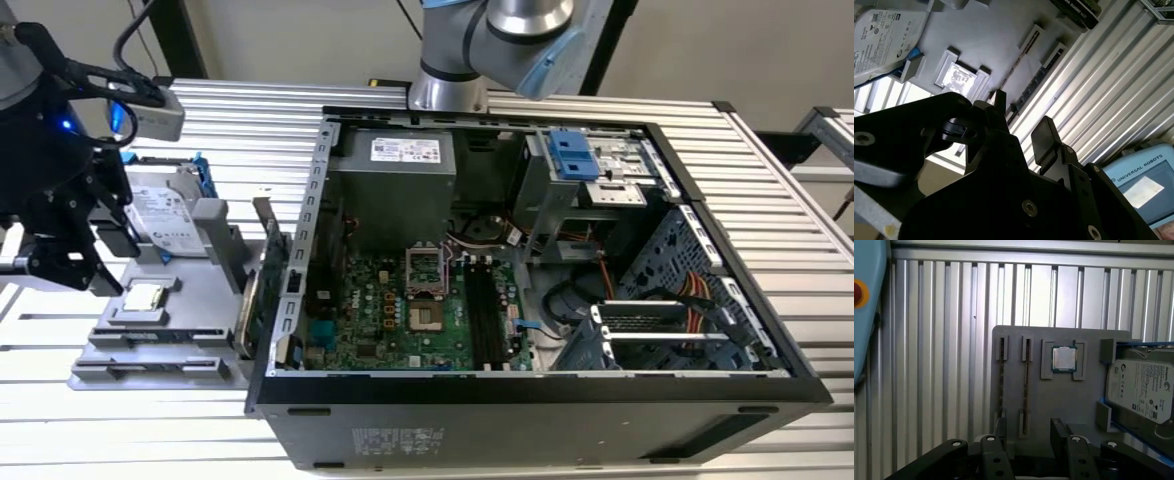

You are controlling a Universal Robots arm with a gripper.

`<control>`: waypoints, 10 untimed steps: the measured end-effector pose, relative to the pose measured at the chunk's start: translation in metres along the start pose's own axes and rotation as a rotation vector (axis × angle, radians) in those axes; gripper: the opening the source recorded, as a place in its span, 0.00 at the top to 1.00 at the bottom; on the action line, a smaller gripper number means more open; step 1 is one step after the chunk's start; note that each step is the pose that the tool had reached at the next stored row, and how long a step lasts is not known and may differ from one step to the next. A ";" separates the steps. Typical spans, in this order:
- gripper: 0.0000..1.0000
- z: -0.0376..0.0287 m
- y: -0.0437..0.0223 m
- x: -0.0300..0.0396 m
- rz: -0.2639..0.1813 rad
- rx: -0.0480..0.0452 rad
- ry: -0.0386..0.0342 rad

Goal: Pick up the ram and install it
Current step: 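Pick up the ram and move it above insertion slot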

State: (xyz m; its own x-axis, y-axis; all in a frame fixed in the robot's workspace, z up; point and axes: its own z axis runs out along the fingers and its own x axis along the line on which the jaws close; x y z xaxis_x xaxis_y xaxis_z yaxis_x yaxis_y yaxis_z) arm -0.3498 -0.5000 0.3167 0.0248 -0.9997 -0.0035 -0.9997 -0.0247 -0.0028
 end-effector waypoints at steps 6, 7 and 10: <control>0.00 0.0003 0.0000 0.0001 0.000 0.0002 0.0014; 0.00 0.0004 0.0000 0.0000 0.000 0.0003 0.0015; 0.00 0.0016 0.0001 0.0000 0.000 0.0006 0.0013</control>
State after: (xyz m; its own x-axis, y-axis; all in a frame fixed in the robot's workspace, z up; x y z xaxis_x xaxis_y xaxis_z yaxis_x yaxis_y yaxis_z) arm -0.3499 -0.5000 0.3150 0.0247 -0.9997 -0.0022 -0.9997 -0.0247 -0.0034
